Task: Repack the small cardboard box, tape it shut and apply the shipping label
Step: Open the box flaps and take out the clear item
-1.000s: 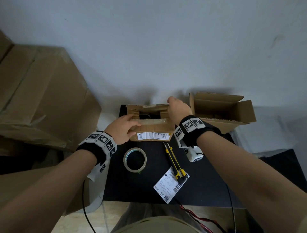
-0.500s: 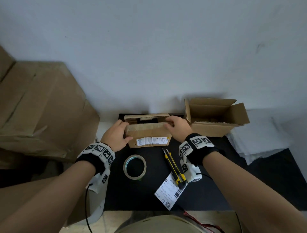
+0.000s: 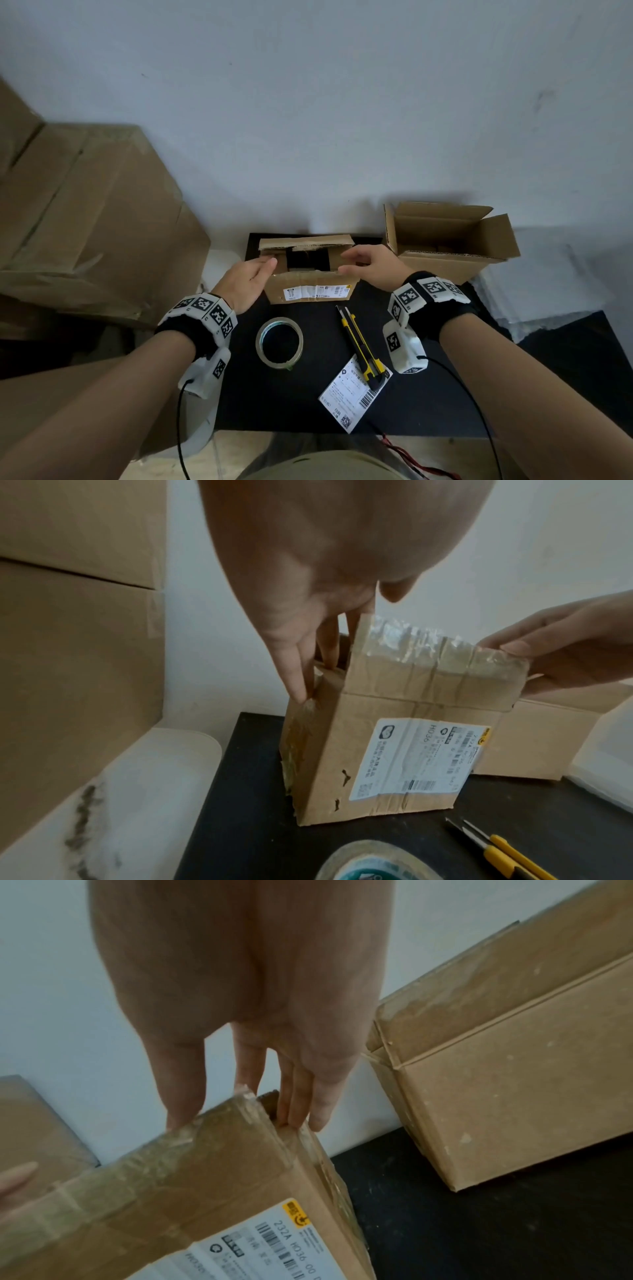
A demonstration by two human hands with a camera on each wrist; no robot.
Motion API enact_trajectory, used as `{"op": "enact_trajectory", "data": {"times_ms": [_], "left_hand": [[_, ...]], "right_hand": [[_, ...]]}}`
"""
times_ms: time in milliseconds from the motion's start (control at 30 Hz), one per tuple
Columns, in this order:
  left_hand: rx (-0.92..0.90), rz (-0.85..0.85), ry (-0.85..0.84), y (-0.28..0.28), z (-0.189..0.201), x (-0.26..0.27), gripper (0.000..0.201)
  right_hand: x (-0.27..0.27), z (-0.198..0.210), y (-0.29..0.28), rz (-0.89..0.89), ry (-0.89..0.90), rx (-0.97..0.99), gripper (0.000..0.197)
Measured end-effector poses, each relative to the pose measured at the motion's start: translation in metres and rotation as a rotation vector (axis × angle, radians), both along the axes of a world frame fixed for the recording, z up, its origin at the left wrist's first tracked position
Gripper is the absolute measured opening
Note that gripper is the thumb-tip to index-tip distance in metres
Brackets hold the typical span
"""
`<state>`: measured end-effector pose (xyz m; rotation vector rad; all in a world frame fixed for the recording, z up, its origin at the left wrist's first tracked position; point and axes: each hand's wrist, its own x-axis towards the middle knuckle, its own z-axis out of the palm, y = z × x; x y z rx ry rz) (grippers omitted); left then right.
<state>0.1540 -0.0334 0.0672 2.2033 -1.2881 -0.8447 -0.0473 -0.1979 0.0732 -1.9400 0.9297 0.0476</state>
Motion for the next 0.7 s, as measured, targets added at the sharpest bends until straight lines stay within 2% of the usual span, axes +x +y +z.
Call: {"op": "enact_trajectory", "data": {"times_ms": [67,167,333,533,700], "left_hand": [[0.02,-0.04,-0.032,-0.003,-0.003,0.0,0.04],[0.07,-0.173,-0.09,-0.004,-0.01,0.002,0.03],[0.194,-0.296,-0.261,-0.001,-0.014,-0.002,0.05],[0.307,-0.38,-0.396,-0.011,-0.021,-0.001,0.051],[0.295,-0.374,-0.463,-0.015,-0.016,-0.004,0.045]], "right_hand": [[0.0,0.002,0.0,0.05,0.052,0.011,0.055],[0.0,0.001,0.003,0.165,0.159,-0.086,0.066],[-0.003,-0.016,0.019,0.195,0.186,-0.228,0.076],[0.0,-0.026,0.032,0.319,0.286,-0.502,0.072],[0.001,-0.023,0.034,0.345,0.33,-0.59,0.069]]}}
